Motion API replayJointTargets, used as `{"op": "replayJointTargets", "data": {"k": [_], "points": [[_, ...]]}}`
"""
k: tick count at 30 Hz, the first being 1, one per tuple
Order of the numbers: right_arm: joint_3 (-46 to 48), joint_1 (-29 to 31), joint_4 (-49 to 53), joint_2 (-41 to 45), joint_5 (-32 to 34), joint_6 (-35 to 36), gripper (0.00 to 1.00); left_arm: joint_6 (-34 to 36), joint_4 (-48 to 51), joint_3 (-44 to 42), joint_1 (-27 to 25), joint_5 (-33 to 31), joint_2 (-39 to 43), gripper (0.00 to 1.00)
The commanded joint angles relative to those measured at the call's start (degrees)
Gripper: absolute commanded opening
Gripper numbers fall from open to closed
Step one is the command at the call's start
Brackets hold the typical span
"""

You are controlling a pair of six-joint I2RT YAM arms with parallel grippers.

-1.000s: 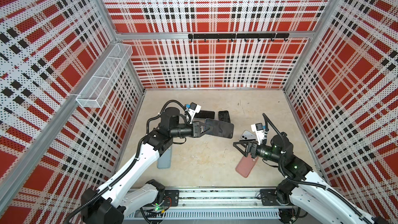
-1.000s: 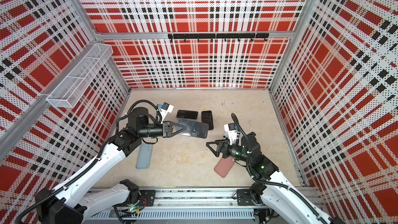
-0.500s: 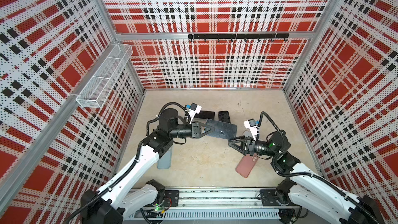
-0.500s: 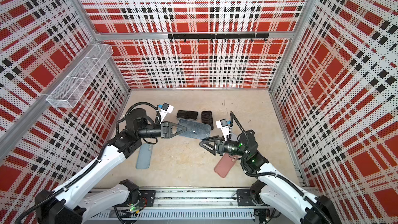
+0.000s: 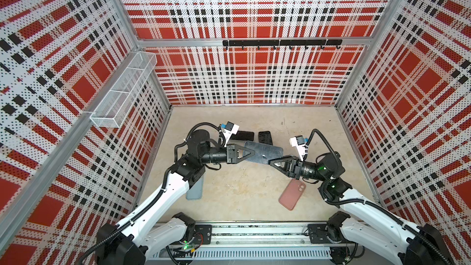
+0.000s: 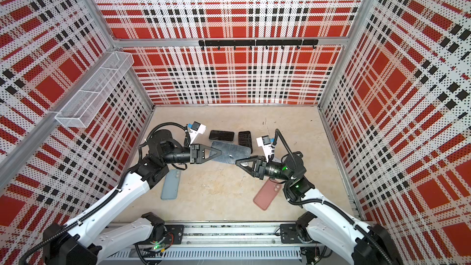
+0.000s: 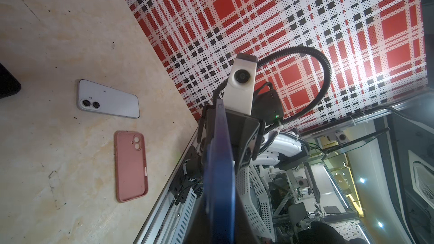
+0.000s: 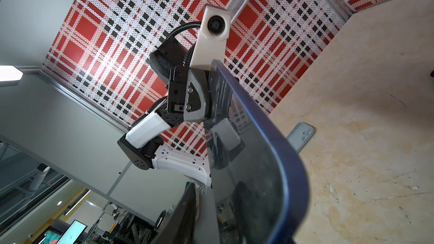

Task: Put the phone into the phone case

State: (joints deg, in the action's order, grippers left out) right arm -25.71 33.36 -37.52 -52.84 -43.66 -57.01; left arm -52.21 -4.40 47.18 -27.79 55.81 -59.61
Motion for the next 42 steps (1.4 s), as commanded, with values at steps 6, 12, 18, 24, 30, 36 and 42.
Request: {"op": "replayJointTargets", "data": {"k": [6, 12, 18, 24, 30, 36, 42], "points": [[0.1, -1.4, -10.7, -0.8, 1.7, -2.2, 0.29, -3.0, -5.8, -1.7, -0.4, 1.6, 0.2, 0.04], [-0.2, -2.1, -14.2, -3.3, 1.4, -4.4, 0.18, -3.6, -6.9, -1.6, -0.5, 1.9, -0.6, 0.05], [-0.2, -2.1, -17.1, -5.5, 0.7, -5.9, 0.04, -4.5, -7.2, -1.6, -0.1, 1.0, -1.0, 0.25], [-0.2, -2.3, -16.8, -5.5, 0.6, -6.0, 0.00, -5.4, -7.1, -1.9, 1.5, -1.2, -1.0, 0.48], [-0.5, -3.3, -5.7, -1.3, 2.8, -1.1, 0.00, -5.2, -2.3, -2.7, 4.7, -6.6, 0.9, 0.64], [-4.4, -3.3, 27.6, 10.2, 14.9, 15.8, 0.00, 8.3, 32.1, 2.9, 7.0, -31.9, 5.2, 0.67], [-4.5, -3.3, 40.7, 17.0, 20.0, 22.0, 0.00, 6.9, 50.1, 2.5, 9.0, -55.6, 2.7, 0.66]]}}
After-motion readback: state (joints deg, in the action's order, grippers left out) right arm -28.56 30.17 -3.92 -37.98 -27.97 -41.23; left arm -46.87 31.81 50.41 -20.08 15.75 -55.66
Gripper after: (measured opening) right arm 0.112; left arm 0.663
